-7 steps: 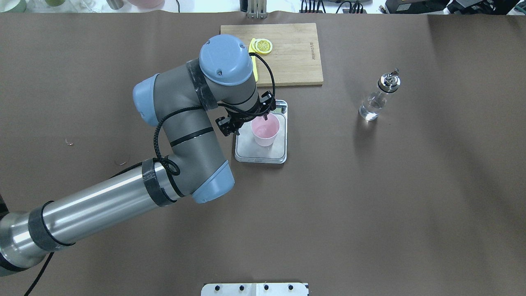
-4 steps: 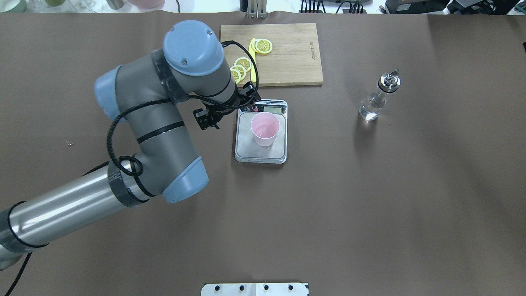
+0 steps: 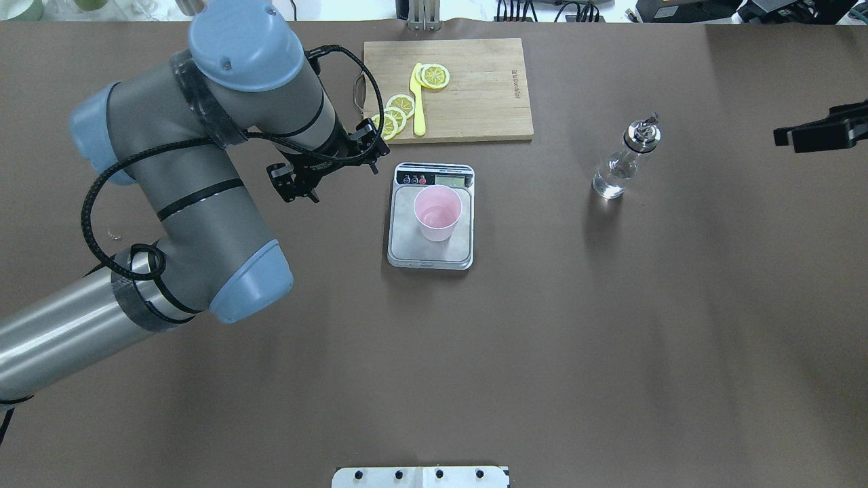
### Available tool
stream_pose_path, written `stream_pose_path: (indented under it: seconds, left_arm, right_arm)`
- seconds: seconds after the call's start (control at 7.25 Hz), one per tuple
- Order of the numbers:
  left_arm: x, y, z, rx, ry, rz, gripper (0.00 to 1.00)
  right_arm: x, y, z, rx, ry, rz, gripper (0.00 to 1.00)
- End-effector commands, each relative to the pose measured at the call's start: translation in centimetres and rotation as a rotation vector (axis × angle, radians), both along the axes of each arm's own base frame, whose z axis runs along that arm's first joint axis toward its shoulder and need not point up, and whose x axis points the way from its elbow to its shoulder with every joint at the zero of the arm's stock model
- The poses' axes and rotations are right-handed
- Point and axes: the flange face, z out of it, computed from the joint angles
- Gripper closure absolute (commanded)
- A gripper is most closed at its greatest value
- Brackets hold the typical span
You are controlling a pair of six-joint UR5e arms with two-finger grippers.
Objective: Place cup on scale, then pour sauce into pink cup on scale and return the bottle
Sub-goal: 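Open the left gripper and lift away while the right arm reaches toward the bottle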
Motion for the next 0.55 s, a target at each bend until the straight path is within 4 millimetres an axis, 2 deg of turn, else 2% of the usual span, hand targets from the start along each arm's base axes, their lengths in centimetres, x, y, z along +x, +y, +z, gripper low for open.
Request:
stream_pose_path:
  seconds: [0.0, 0.14, 0.28, 0.41]
  left_arm:
    - [-0.8, -0.6, 0.1, 0.03, -0.007, 0.012, 0.01]
    - [-1.8, -0.7, 2.2, 0.046, -0.031, 0.027, 0.01]
    - [-3.4, -1.4, 2.8, 0.07, -0.041, 0.027, 0.01]
    - [-3.7, -1.7, 3.0, 0.07, -0.044, 0.023, 0.01]
  right_arm:
    - [-5.7, 2.0, 4.3, 0.053, -0.068, 0.053, 0.01]
    - [-6.8, 1.7, 6.1, 0.071, -0.059, 0.073, 0.03]
    - [-8.9, 0.6, 6.8, 0.085, -0.057, 0.091, 0.04]
    - [-10.6, -0.7, 6.6, 0.101, -0.056, 0.105, 0.05]
